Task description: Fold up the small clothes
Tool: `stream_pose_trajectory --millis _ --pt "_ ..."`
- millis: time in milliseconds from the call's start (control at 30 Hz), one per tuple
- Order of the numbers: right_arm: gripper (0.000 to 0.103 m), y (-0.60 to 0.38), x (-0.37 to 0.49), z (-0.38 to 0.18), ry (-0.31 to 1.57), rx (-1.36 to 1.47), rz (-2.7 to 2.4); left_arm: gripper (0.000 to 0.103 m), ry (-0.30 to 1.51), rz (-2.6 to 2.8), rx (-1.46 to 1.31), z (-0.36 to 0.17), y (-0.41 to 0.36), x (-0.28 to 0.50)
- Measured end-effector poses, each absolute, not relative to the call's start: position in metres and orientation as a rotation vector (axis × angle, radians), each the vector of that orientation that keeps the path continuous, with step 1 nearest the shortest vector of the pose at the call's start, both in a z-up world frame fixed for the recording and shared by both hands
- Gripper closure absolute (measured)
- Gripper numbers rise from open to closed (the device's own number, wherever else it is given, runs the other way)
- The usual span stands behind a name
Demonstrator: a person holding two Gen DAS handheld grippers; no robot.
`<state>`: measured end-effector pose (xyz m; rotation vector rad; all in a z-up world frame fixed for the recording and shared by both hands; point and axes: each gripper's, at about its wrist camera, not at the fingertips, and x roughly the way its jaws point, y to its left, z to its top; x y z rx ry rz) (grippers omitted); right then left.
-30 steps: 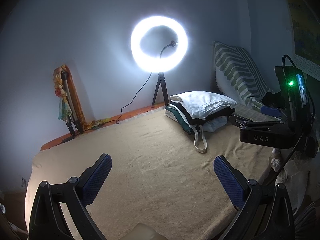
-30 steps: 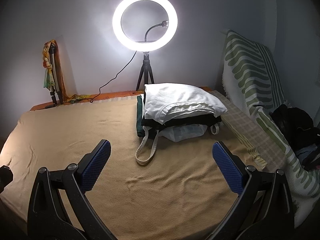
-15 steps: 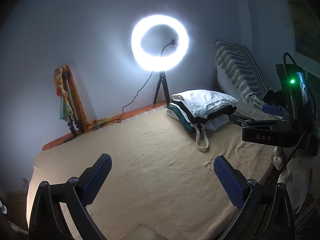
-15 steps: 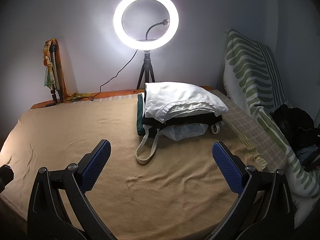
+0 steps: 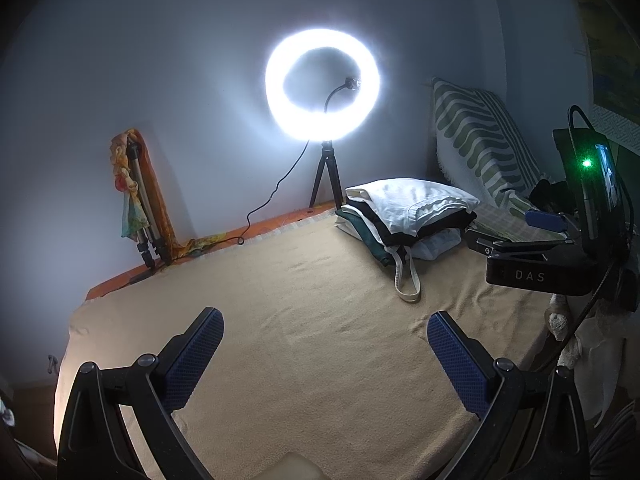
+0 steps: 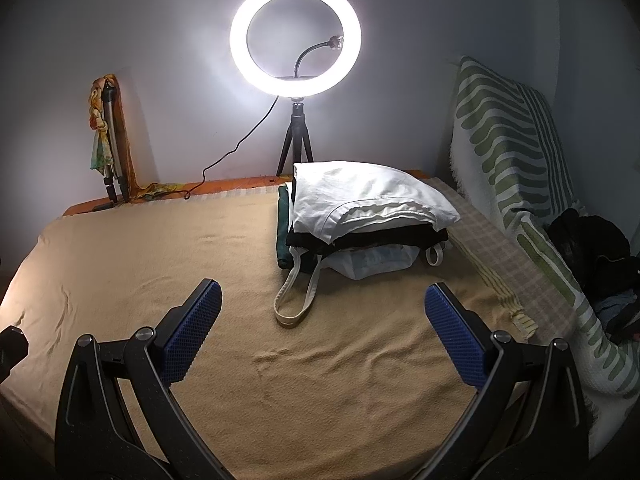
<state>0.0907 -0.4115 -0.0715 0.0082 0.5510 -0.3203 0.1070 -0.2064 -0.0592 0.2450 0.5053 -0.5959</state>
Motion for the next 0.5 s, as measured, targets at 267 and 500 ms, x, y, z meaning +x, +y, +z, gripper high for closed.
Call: stream_pose_trajectory --millis 267,500 --pt "0.000 -0.4132 0.0939 -0.0731 0.558 0.002 -0.308 0.000 0.511 -0.587 0.242 -0.0613 -0.2044 0.1073" --pt "0.000 -0.4139 0.0947 -0.0737 0.560 0.002 -0.301 0.000 0.506 -0.580 0.238 -0.0603 -0.2022 0.1076"
